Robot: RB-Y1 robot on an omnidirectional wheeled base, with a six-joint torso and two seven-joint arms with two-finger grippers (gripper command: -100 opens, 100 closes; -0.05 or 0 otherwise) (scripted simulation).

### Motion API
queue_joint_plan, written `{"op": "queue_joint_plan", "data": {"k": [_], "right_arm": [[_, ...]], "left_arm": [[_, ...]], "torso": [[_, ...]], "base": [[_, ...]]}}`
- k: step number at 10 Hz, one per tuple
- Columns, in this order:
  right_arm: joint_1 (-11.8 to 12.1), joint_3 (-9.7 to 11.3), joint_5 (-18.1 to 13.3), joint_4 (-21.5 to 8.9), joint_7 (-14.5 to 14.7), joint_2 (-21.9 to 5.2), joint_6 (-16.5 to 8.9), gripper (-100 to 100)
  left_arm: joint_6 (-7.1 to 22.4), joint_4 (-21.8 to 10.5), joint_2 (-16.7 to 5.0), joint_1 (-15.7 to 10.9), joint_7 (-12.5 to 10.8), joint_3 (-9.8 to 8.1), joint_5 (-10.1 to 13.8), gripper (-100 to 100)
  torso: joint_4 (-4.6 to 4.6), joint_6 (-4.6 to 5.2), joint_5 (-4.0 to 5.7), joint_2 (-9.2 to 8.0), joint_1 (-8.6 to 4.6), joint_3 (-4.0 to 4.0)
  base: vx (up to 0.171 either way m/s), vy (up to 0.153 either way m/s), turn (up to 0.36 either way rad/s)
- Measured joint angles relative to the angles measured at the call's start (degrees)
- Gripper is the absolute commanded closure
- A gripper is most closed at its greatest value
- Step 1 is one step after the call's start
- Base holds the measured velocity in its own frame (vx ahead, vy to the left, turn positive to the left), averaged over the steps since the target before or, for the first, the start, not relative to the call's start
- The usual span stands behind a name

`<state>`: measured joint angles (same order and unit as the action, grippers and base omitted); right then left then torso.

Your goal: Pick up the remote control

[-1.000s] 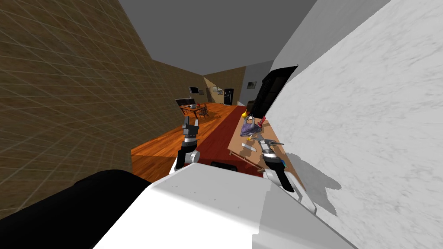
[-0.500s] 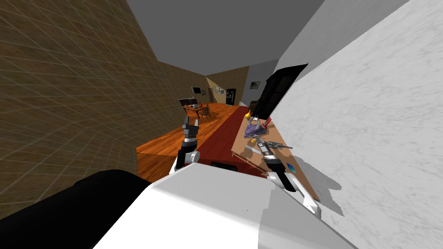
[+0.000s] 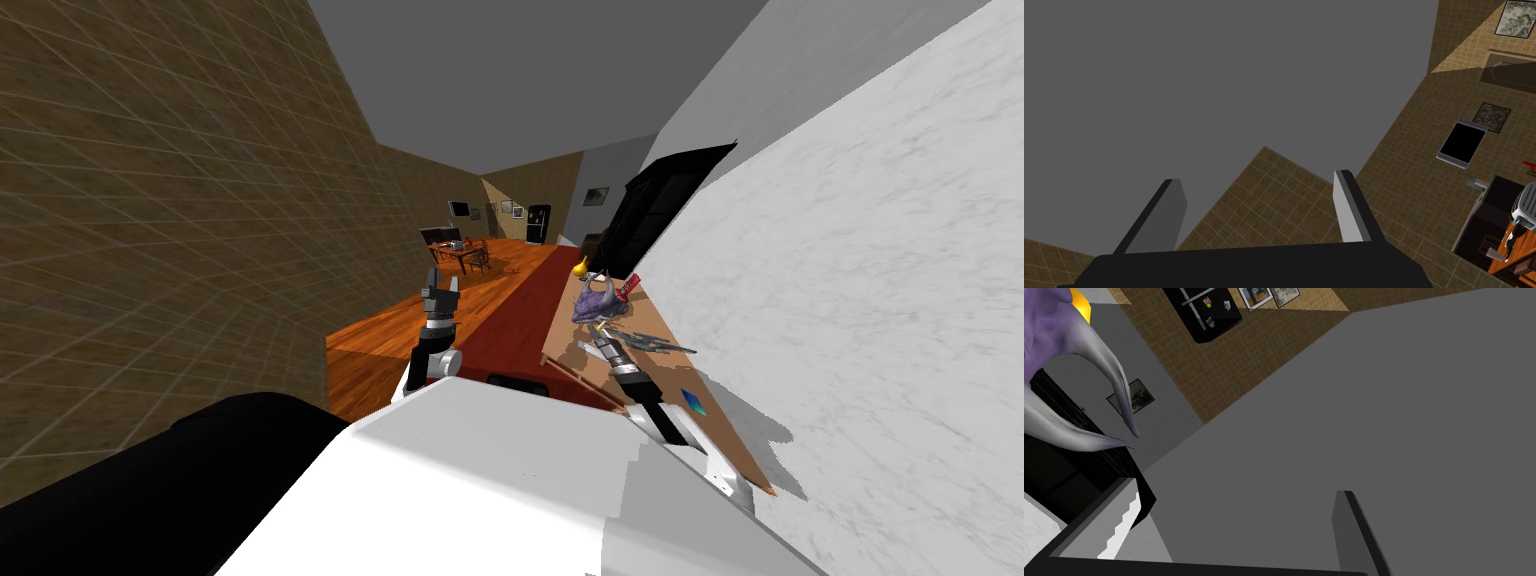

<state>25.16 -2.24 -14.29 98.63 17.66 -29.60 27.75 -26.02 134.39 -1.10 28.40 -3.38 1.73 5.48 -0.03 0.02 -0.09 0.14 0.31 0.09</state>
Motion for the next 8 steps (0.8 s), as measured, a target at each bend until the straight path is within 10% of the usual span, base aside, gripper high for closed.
{"op": "queue_joint_plan", "data": {"k": [8], "right_arm": [[-1.33,3.46,-4.37,-14.78,5.25,-7.26,1.34,-100]], "left_arm": [[0.00,0.00,0.00,0.00,0.00,0.00,0.00,0]], "torso": [[0.01,-0.02,0.01,-0.02,-0.02,-0.01]], "base": [[0.040,0.078,0.094]]}}
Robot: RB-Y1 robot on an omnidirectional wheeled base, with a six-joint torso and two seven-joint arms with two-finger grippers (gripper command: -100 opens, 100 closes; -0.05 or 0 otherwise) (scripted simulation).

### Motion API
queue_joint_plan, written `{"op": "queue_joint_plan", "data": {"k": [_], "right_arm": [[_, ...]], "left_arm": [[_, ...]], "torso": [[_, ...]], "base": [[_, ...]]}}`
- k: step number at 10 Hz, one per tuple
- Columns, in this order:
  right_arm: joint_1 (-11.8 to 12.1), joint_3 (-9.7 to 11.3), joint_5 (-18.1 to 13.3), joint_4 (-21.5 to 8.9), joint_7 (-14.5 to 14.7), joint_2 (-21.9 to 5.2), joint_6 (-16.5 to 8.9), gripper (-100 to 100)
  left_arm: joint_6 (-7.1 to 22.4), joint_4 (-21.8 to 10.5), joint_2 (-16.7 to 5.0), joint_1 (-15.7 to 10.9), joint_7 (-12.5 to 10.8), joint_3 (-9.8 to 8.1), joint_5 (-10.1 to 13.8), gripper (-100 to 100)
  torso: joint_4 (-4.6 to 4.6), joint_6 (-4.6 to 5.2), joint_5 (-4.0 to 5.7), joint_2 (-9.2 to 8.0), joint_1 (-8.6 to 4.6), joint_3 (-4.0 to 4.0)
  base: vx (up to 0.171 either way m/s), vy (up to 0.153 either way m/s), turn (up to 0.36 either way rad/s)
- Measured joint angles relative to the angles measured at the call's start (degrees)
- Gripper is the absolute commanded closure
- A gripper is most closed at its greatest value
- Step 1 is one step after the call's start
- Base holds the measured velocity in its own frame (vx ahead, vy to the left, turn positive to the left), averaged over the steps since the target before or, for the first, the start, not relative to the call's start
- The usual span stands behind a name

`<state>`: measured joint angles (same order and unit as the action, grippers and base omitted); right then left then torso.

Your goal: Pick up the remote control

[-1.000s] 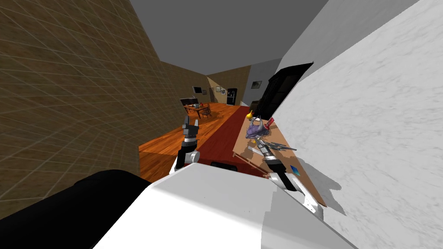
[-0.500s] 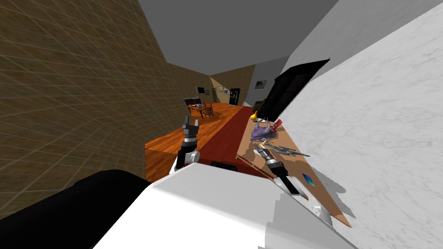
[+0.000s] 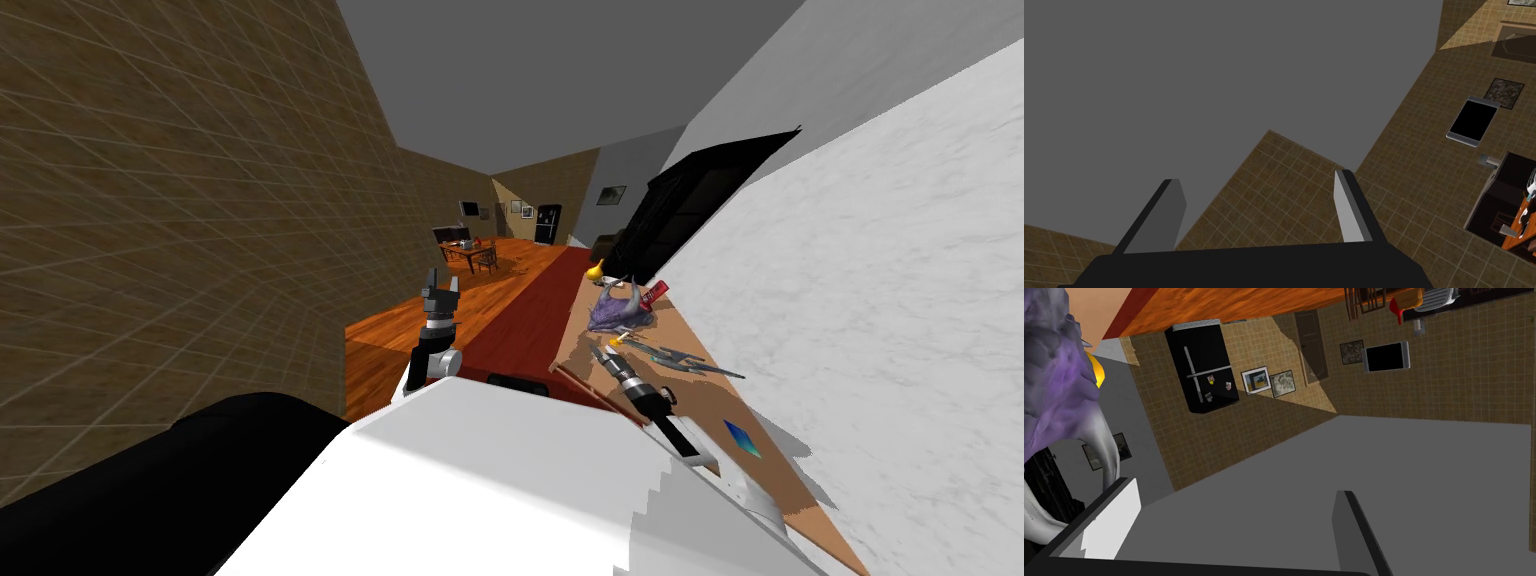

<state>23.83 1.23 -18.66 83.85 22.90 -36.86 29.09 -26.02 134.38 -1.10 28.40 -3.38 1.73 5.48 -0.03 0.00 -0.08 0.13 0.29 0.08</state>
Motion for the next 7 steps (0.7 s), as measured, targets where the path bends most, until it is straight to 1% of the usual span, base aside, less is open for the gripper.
{"op": "queue_joint_plan", "data": {"k": [1,2,3,4,5,6,7], "right_arm": [[0.86,1.14,-1.14,-0.72,1.03,-1.84,-0.44,-100],[0.77,1.79,-1.72,-2.16,1.75,-2.53,-0.65,-100],[0.54,1.99,-1.90,-4.02,2.09,-2.63,-0.38,-100],[0.36,2.73,-2.59,-6.51,2.91,-3.55,0.40,-100],[0.39,3.15,-3.04,-8.83,3.72,-3.87,1.01,-100],[0.73,4.21,-3.88,-10.16,4.46,-5.00,0.66,-100],[0.99,4.64,-4.23,-11.49,4.83,-5.87,0.61,-100]], "left_arm": [[0.00,0.00,0.00,0.00,0.00,0.00,0.00,0],[0.00,0.00,0.00,0.01,0.00,0.00,0.00,0],[0.00,0.00,0.00,0.00,0.00,-0.01,0.00,0],[0.00,0.00,0.00,0.00,0.00,0.00,0.00,0],[0.00,0.00,-0.01,0.01,0.00,-0.01,0.00,0],[0.00,0.00,0.00,0.00,0.00,0.00,0.00,0],[0.00,0.00,0.00,0.01,0.00,-0.01,0.00,0]], "torso": [[-0.01,-0.01,-0.03,0.03,0.13,0.02],[-0.01,0.03,-0.02,0.04,0.04,0.03],[0.00,0.04,0.02,-0.03,-0.14,-0.01],[0.01,0.00,0.03,-0.03,-0.16,-0.02],[0.00,0.04,0.03,-0.03,-0.18,-0.01],[0.00,0.00,0.02,0.02,-0.09,0.01],[0.00,0.03,0.01,0.01,-0.12,0.01]], "base": [[0.065,0.083,0.061],[0.042,0.032,-0.025],[0.043,0.038,0.148],[0.052,0.033,0.081],[0.066,0.060,0.137],[0.060,0.048,0.082],[0.068,0.038,0.145]]}}
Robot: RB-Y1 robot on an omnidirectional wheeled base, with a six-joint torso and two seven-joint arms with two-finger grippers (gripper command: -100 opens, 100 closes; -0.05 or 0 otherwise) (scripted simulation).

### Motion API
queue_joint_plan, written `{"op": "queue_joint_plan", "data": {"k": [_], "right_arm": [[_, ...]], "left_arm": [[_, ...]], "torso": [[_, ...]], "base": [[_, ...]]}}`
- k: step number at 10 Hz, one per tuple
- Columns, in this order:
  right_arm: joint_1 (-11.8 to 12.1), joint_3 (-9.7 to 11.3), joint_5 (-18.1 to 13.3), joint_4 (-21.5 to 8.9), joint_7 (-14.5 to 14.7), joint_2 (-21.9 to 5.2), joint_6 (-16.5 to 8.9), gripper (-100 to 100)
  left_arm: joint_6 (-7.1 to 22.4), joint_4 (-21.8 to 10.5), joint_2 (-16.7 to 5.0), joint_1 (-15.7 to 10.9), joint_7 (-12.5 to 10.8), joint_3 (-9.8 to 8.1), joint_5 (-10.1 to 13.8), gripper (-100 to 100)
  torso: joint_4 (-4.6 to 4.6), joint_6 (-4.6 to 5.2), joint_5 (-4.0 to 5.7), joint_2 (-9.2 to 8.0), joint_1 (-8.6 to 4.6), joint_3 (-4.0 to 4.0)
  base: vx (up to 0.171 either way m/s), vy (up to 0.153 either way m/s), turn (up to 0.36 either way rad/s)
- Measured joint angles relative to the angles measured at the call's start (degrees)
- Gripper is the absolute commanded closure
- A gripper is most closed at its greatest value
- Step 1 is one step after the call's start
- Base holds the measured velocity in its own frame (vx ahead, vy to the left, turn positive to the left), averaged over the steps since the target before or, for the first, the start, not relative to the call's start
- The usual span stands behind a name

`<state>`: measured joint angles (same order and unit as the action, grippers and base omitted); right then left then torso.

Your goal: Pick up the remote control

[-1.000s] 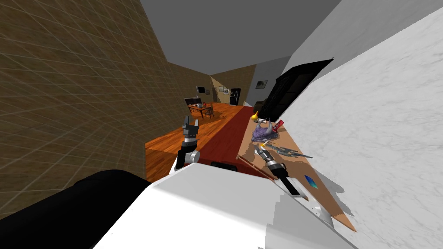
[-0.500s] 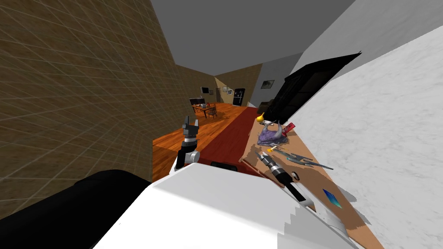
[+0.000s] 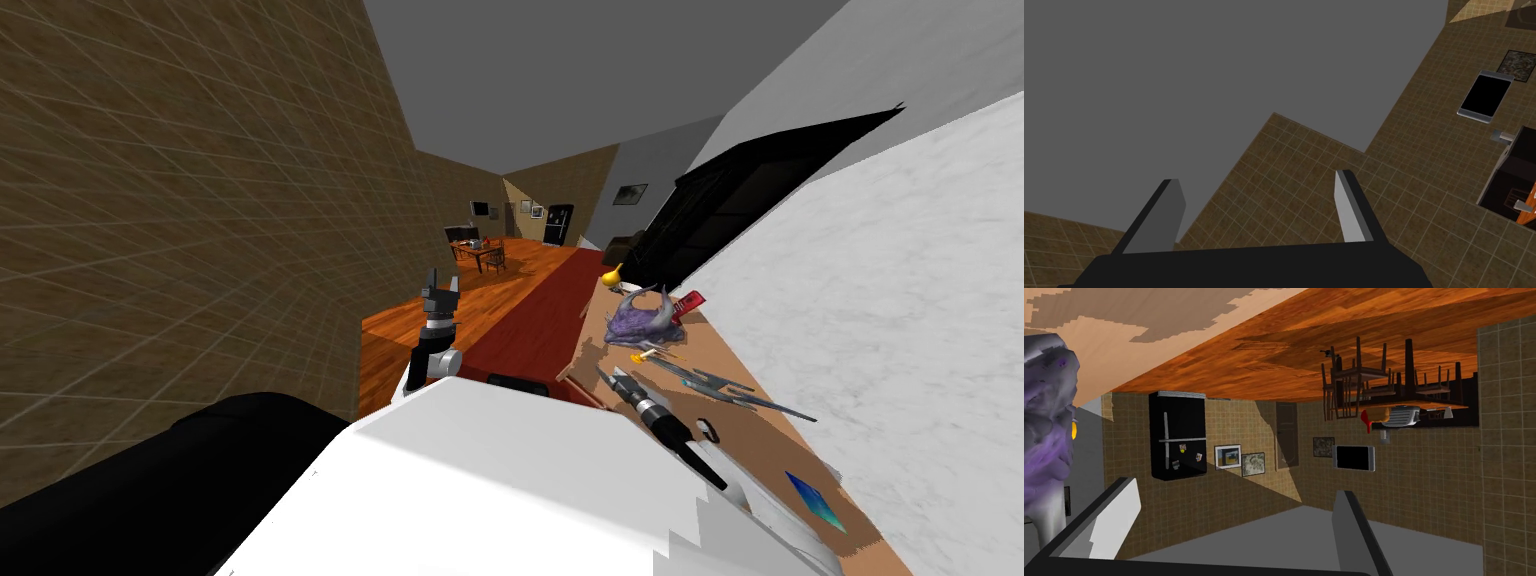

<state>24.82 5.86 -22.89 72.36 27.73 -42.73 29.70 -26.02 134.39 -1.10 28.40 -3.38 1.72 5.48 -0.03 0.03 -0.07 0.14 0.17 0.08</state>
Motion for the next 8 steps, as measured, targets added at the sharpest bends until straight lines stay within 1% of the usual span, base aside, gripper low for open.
{"op": "queue_joint_plan", "data": {"k": [1,2,3,4,5,6,7,8], "right_arm": [[-0.98,1.08,-0.75,-3.23,0.74,-1.09,0.94,-100],[-0.17,2.30,-1.83,-4.92,2.17,-2.16,1.28,-100],[0.09,2.90,-2.33,-6.76,3.03,-2.75,1.37,-100],[0.34,3.95,-3.00,-8.22,3.49,-4.25,1.48,-100],[-0.08,4.67,-3.43,-10.19,3.76,-4.89,1.66,-100],[-0.04,4.68,-3.54,-11.77,4.20,-4.80,2.09,-100],[0.43,5.54,-4.07,-13.10,4.66,-5.95,2.23,-100],[-0.12,6.15,-4.50,-15.31,5.26,-6.06,2.65,-100]], "left_arm": [[0.00,0.00,0.00,0.00,0.00,0.00,0.00,0],[0.00,0.00,0.00,0.00,0.00,0.00,0.00,0],[0.00,0.00,0.00,0.00,0.00,0.00,0.00,0],[0.00,0.00,0.00,0.00,0.00,0.00,0.00,0],[0.00,0.00,0.00,0.00,0.00,0.00,0.00,0],[0.00,0.00,0.00,0.00,0.00,-0.01,0.00,0],[0.00,0.00,0.00,0.00,0.00,0.00,0.00,0],[0.00,0.00,0.00,0.00,0.00,0.00,0.00,0]], "torso": [[0.00,-0.04,0.01,0.04,-0.04,0.02],[-0.03,-0.03,0.02,0.16,-0.05,0.09],[-0.03,0.00,0.02,0.11,-0.06,0.07],[-0.02,-0.03,0.01,0.10,-0.07,0.06],[-0.01,0.00,0.03,0.07,-0.13,0.04],[0.01,0.03,0.04,-0.08,-0.15,-0.04],[0.02,-0.02,0.03,-0.04,-0.15,-0.03],[0.01,0.00,0.04,-0.02,-0.15,-0.01]], "base": [[0.115,0.035,0.250],[0.088,0.030,0.113],[0.083,0.026,0.165],[0.075,0.006,0.080],[0.032,-0.001,-0.008],[0.052,0.004,0.144],[0.061,0.002,0.110],[0.083,-0.011,0.164]]}}
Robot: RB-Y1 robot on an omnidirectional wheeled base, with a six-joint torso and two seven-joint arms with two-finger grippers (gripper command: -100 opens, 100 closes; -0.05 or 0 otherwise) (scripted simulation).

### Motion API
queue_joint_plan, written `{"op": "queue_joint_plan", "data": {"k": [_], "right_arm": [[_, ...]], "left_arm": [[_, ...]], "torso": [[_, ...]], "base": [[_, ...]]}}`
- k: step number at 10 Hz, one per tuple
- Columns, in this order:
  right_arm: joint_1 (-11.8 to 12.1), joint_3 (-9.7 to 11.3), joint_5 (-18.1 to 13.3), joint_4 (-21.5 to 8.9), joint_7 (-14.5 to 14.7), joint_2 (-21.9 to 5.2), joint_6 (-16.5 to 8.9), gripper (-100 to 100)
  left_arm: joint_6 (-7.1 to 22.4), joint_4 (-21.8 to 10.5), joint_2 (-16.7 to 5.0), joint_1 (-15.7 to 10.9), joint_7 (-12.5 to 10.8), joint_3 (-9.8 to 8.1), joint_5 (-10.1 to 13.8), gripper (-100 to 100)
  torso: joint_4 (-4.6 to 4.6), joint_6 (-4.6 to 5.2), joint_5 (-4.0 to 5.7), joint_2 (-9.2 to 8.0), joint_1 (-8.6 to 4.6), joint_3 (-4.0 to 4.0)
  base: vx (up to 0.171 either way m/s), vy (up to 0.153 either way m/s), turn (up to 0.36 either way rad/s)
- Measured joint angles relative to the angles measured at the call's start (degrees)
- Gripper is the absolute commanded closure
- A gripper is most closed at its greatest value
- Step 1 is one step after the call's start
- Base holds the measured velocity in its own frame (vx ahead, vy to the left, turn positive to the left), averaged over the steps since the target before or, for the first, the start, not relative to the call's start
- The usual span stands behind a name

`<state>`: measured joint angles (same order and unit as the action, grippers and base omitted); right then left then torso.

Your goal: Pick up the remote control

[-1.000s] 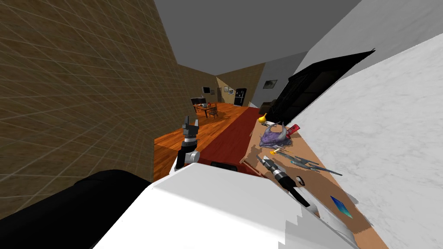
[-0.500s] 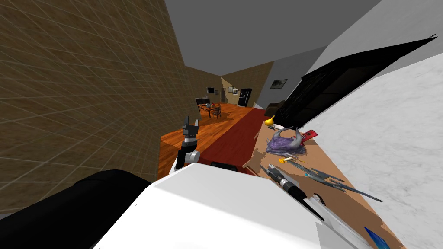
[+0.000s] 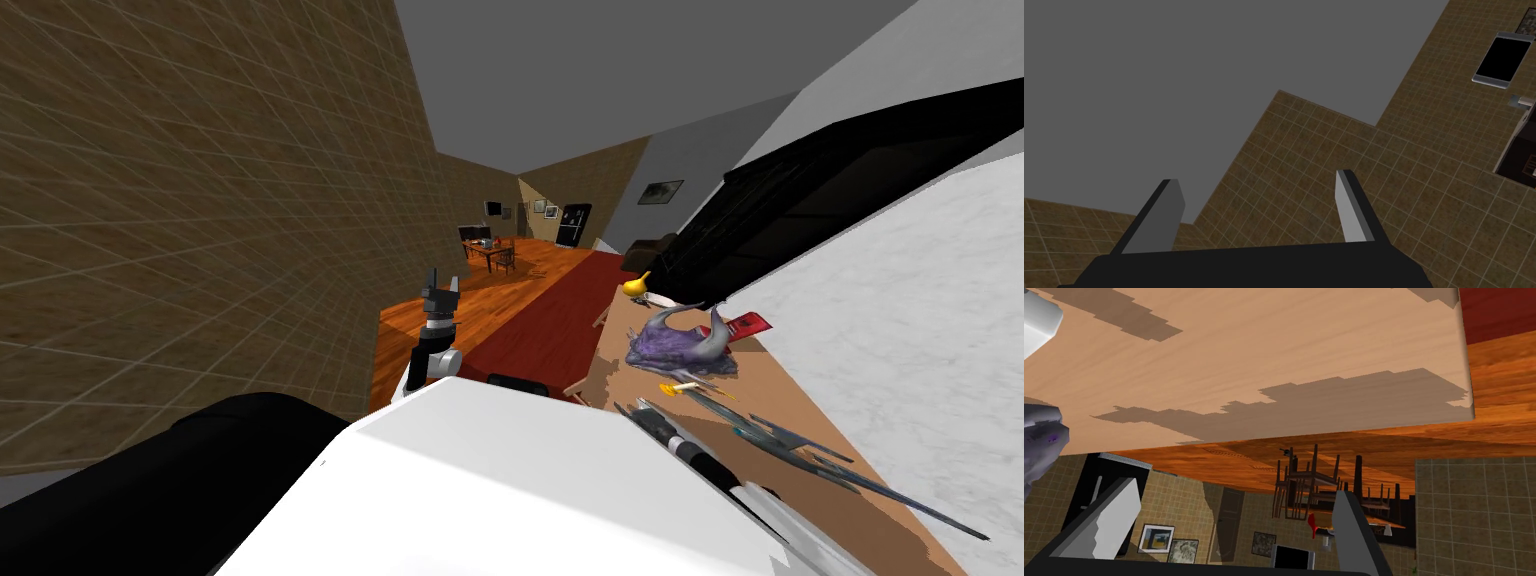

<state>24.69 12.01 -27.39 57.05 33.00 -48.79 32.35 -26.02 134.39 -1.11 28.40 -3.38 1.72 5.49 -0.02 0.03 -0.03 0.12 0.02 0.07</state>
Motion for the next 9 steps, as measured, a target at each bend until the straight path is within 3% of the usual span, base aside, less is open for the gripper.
{"op": "queue_joint_plan", "data": {"k": [1,3,4,7,8,9], "right_arm": [[0.29,1.34,-0.83,-0.83,0.53,-0.67,-0.66,-100],[0.48,2.64,-1.61,-4.59,1.65,-2.34,0.50,-100],[1.88,3.89,-2.37,-4.27,2.34,-3.41,-0.06,-100],[1.11,4.67,-2.93,-8.43,3.78,-3.50,1.13,-100],[2.28,5.55,-3.31,-7.85,3.64,-4.65,0.49,-100],[1.67,5.99,-3.60,-9.61,4.16,-4.59,0.98,-100]], "left_arm": [[0.00,0.00,0.00,0.00,0.00,0.00,0.00,0],[0.00,0.00,0.00,0.00,0.00,0.00,0.00,0],[0.00,0.00,0.00,0.00,0.00,0.00,0.00,0],[0.00,0.00,0.00,0.00,0.00,0.00,0.00,0],[0.00,0.00,0.00,-0.01,0.00,0.00,0.00,0],[0.00,0.00,0.00,0.00,0.00,0.00,0.00,0]], "torso": [[-0.01,-0.02,0.00,0.07,-0.04,0.04],[-0.01,-0.03,0.00,0.08,-0.08,0.04],[-0.03,-0.04,0.02,0.19,-0.13,0.10],[0.03,0.03,-0.01,-0.17,0.03,-0.09],[0.03,-0.01,-0.02,-0.12,0.01,-0.08],[0.02,0.02,0.01,-0.07,-0.04,-0.04]], "base": [[0.069,-0.014,0.107],[0.099,-0.029,0.258],[0.092,-0.040,0.059],[0.021,-0.005,0.037],[0.047,-0.023,0.092],[0.030,-0.016,0.003]]}}
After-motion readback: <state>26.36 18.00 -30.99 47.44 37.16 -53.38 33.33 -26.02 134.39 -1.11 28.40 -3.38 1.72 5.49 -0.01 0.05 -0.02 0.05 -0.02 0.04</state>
